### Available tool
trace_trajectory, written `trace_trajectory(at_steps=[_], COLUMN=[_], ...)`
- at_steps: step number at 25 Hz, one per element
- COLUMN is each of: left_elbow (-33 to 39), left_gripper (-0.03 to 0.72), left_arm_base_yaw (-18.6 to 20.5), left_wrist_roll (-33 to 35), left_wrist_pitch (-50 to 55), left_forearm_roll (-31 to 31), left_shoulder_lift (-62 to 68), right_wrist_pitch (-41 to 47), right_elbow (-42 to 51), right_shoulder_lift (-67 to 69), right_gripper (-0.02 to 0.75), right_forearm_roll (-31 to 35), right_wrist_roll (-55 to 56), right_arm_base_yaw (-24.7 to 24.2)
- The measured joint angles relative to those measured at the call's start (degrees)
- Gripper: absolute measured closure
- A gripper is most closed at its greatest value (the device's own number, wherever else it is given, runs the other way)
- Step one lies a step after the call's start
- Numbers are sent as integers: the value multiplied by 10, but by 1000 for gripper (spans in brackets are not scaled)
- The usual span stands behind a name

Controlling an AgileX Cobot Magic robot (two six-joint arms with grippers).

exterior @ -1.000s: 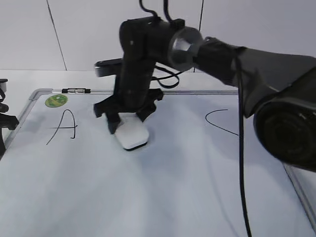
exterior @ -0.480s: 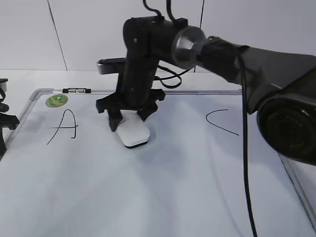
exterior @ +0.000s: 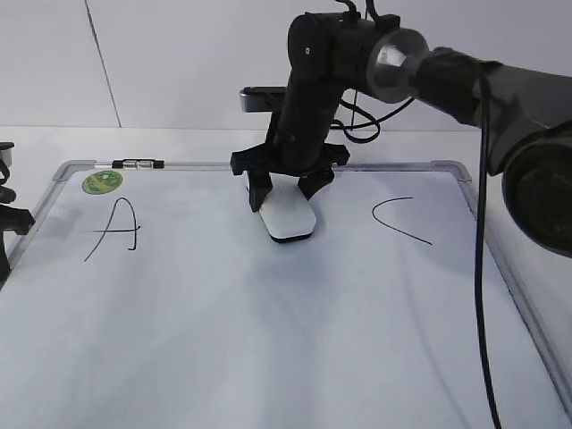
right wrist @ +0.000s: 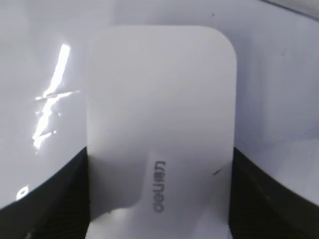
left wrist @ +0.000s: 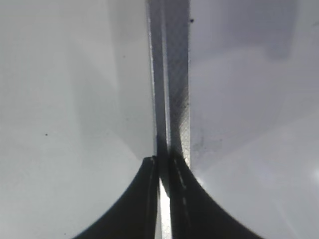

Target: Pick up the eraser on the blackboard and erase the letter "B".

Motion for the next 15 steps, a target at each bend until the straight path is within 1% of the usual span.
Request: trace_trajectory(at_steps=[6,10,15], left_elbow=[0,0,0], left_gripper=[670,670,670], left_arm_base_yaw=[0,0,0], left_wrist_roll=[0,0,0], left_wrist_pitch=[0,0,0], left_forearm_roll=[1,1,1], left_shoulder_lift=[0,0,0], right_wrist_pitch=[5,5,5], right_elbow=[27,75,162], right_shoulder_lift=[-57,-118,-189], right_gripper=[191,190,190], right_forearm_roll=[3,4,-44], right_wrist_roll=[0,-2,-4], right_arm_base_yaw=[-1,-1,-1])
